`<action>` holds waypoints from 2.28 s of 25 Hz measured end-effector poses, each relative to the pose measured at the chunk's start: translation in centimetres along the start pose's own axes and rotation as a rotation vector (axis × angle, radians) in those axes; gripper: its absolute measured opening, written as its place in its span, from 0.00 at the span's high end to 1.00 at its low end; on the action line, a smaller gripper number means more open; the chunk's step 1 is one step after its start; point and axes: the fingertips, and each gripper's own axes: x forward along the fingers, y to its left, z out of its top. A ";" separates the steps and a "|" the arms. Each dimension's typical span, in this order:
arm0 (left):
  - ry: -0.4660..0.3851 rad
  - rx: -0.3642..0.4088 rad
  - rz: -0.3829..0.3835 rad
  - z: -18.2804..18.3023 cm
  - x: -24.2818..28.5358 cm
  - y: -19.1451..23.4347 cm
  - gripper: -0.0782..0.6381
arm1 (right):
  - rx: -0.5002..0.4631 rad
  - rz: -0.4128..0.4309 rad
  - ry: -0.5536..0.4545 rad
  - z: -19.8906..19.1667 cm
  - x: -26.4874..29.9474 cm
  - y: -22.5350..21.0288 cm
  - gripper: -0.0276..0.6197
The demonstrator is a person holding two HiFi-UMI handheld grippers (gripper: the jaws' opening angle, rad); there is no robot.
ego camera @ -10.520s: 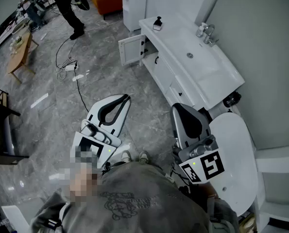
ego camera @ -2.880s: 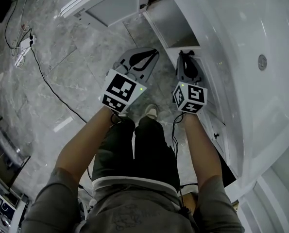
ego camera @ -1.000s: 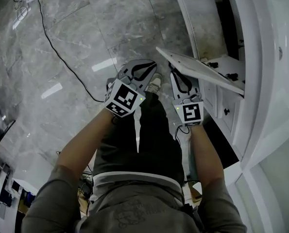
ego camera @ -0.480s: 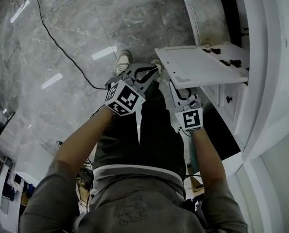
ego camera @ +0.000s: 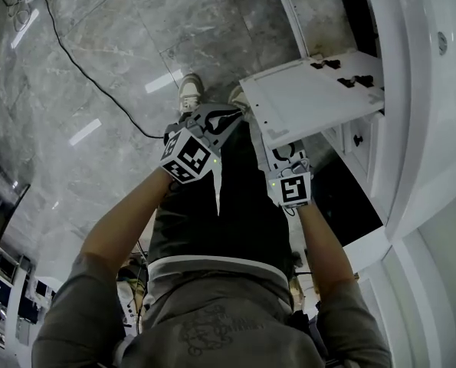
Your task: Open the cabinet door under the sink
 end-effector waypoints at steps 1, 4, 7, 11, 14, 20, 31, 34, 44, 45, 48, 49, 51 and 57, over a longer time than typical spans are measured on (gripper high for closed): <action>0.008 0.007 -0.008 0.0 0.0 -0.2 0.85 | 0.010 -0.001 0.004 -0.1 -0.2 0.1 0.88; 0.020 0.024 -0.028 0.2 -0.3 -0.9 0.85 | 0.048 0.014 0.007 -0.1 -0.3 0.4 0.86; 0.024 0.037 -0.037 0.6 -0.3 -1.5 0.85 | 0.084 0.011 -0.009 0.8 -0.1 0.6 0.81; 0.036 0.044 -0.042 1.1 -0.3 -2.2 0.85 | 0.112 -0.025 0.000 1.2 -0.4 0.3 0.81; 0.041 0.060 -0.044 1.8 -0.4 -2.5 0.85 | 0.171 -0.057 0.006 1.1 -1.2 -0.3 0.81; 0.051 0.060 0.002 3.5 -3.7 -2.5 0.85 | 0.260 -0.088 0.033 1.8 -4.6 -0.2 0.81; 0.012 0.095 0.013 11.0 -9.0 -4.0 0.85 | 0.242 -0.133 -0.037 8.4 -11.7 -1.3 0.85; -0.012 0.092 0.019 13.5 -10.4 -4.7 0.85 | 0.221 -0.141 -0.074 11.8 -12.5 -1.8 0.86; -0.134 0.124 0.072 23.4 -14.4 -4.6 0.85 | 0.082 -0.162 -0.267 25.9 -15.2 -5.1 0.89; -0.147 0.133 0.084 24.5 -14.9 -4.1 0.85 | 0.071 -0.166 -0.286 27.3 -15.5 -5.6 0.89; -0.188 0.166 0.121 28.1 -16.7 -2.9 0.85 | 0.062 -0.180 -0.346 31.2 -16.9 -6.8 0.89; -0.205 0.173 0.132 29.4 -17.3 -2.6 0.85 | 0.061 -0.184 -0.369 32.7 -17.5 -7.1 0.89; -0.240 0.172 0.153 31.7 -18.6 -1.8 0.85 | 0.047 -0.194 -0.414 35.6 -18.6 -7.8 0.89; -0.318 0.167 0.223 37.1 -22.4 -0.3 0.85 | -0.037 -0.212 -0.516 43.1 -21.6 -8.3 0.89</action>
